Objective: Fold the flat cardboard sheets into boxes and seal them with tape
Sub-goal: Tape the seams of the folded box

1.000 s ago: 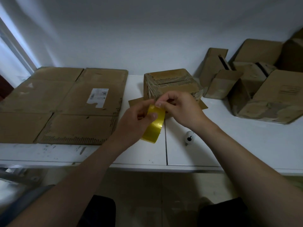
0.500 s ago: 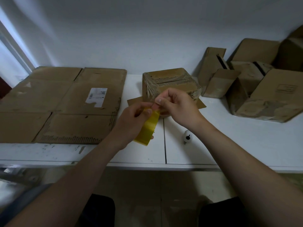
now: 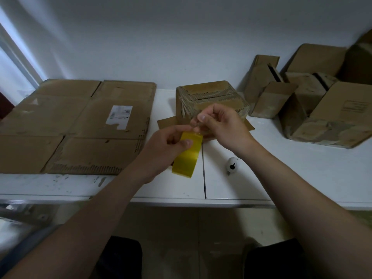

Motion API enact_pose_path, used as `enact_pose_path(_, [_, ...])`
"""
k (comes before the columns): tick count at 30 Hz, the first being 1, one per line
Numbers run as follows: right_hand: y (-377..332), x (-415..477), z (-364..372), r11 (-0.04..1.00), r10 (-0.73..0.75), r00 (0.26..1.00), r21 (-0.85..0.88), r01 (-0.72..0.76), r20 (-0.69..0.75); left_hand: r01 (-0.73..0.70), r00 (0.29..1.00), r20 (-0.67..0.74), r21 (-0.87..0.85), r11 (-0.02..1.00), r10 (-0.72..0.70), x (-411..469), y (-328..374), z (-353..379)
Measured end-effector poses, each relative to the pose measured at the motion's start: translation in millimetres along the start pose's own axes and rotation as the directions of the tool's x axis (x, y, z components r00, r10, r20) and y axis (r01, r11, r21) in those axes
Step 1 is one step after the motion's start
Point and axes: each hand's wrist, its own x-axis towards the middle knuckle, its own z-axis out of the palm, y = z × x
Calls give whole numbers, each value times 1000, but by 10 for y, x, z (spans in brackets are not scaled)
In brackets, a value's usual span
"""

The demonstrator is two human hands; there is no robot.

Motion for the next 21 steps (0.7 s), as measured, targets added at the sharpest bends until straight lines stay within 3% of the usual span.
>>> enact_pose_path(4, [-48,-17,-10,999,-15,1000,-40,14,-19,104,994,-35,54,993,-102,11,1,-16])
enact_pose_path(8, [-91,-37,-13,990,114,993,91,-112,-19,115,990,76,32,993,-117,-42,16,25])
enact_pose_path(11, [-78,-26,-52,983,160,986,98,-155,-47,94,985,146,-7,996,-92,-84,23,66])
enact_pose_path(14, [-104,-13,-91,963,209,976,187,-195,-60,76,992,99,24,997,-78,-68,29,44])
enact_pose_path(17, [-144,-9,-104,955,219,971,224,-193,-96,136,990,16,172,976,-141,-29,-12,48])
enact_pose_path(21, [-222,-23,-96,973,200,978,125,-193,-51,152,987,1,267,952,-158,-46,-115,77])
